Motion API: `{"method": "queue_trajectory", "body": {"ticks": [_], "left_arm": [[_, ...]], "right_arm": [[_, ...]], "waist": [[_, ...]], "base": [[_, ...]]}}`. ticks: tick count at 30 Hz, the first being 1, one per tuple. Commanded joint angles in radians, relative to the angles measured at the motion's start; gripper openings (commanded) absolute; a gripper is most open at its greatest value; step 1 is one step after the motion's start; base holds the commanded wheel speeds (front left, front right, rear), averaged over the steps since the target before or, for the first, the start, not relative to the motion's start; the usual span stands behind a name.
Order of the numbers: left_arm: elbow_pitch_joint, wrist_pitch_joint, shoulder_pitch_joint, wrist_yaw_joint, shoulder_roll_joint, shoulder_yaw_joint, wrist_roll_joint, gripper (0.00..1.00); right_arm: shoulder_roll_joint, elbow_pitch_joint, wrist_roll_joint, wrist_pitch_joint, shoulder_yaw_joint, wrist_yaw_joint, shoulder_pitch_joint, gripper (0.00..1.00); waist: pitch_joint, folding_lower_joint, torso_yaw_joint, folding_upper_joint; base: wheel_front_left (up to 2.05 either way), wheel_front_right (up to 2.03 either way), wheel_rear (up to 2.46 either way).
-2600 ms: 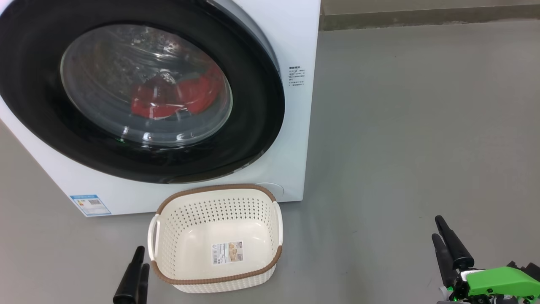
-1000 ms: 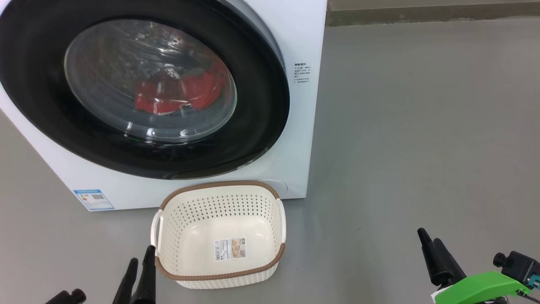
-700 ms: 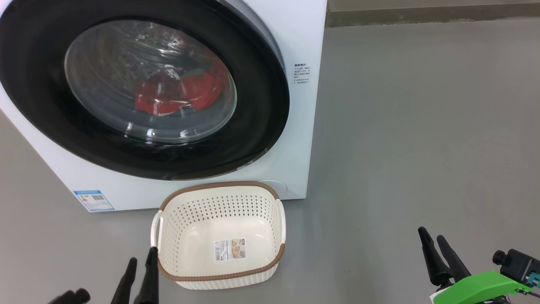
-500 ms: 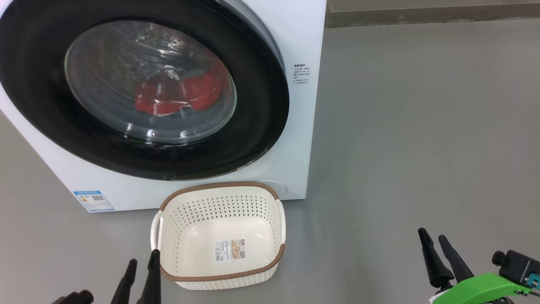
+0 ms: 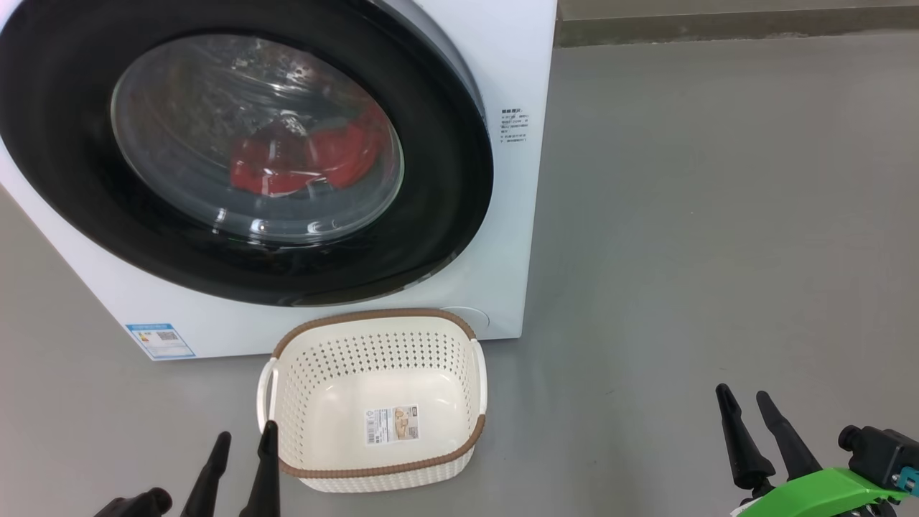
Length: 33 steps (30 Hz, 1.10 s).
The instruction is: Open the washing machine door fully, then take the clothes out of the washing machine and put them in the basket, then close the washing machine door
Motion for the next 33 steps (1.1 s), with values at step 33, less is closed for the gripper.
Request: {"method": "queue_trajectory", "body": {"ticks": [33], "left_arm": [[-0.056,-0.107,0.019,0.012,0.023,0.026,0.363,1.00]], "right_arm": [[-0.022,-0.071,-0.323,-0.104,-0.016,0.008,0.031,1.00]], "waist": [[0.013,-0.0001,-0.001,0.0000]], "base": [[0.00,0.00,0.00]]}}
